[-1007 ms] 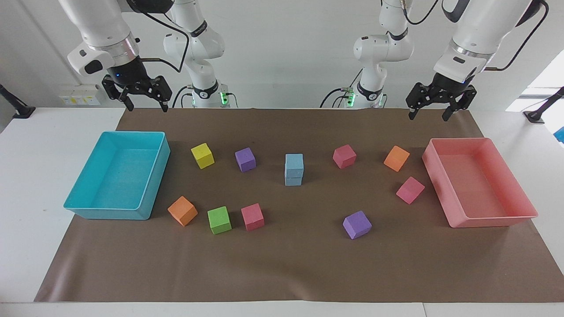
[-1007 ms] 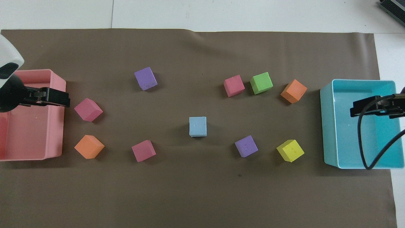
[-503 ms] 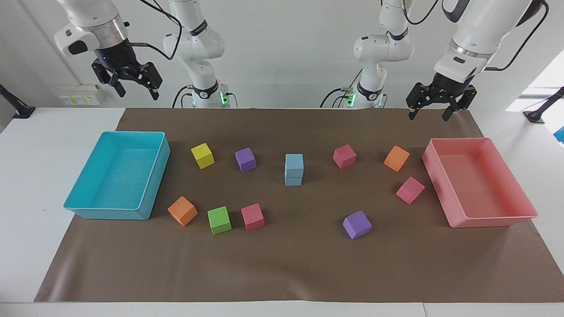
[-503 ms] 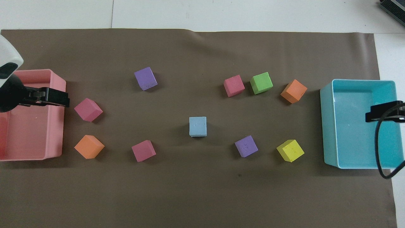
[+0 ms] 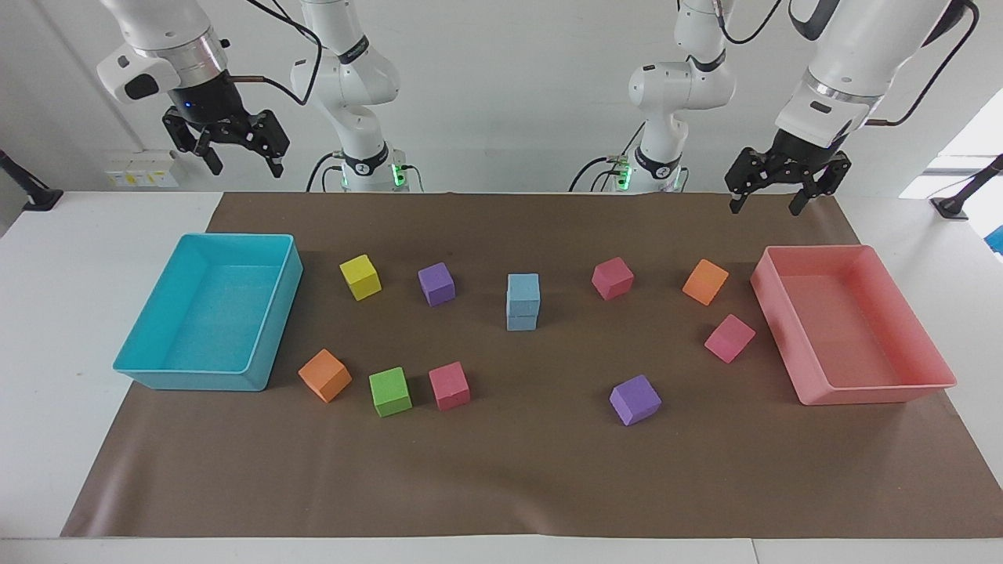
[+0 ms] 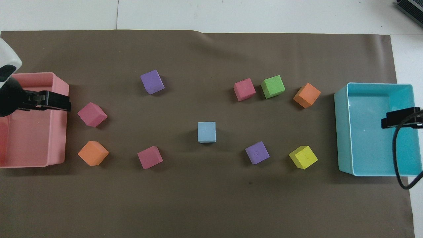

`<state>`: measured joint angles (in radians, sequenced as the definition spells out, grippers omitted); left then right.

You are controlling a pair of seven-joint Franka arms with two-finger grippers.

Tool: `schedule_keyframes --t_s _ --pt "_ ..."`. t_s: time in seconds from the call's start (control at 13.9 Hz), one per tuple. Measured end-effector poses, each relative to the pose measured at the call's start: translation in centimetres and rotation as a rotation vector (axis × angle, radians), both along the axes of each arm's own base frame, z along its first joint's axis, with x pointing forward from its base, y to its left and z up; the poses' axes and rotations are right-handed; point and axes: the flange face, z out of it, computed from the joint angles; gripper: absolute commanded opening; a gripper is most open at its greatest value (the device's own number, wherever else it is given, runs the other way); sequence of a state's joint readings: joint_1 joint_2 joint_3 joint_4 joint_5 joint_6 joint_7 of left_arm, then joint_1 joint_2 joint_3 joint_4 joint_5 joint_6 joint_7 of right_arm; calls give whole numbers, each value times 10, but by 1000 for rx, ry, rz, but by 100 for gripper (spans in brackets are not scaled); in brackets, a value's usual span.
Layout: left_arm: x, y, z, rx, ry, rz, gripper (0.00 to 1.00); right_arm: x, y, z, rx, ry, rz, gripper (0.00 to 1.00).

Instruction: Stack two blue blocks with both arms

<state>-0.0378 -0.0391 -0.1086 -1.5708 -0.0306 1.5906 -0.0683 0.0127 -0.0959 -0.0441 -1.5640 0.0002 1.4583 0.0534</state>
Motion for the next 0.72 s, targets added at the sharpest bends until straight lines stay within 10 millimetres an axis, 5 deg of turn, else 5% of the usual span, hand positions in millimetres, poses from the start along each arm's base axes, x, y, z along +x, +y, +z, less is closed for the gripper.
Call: schedule_keyframes --t_s 0.72 --pt "0 0 0 0 0 -1 100 -1 0 -2 0 4 7 100"
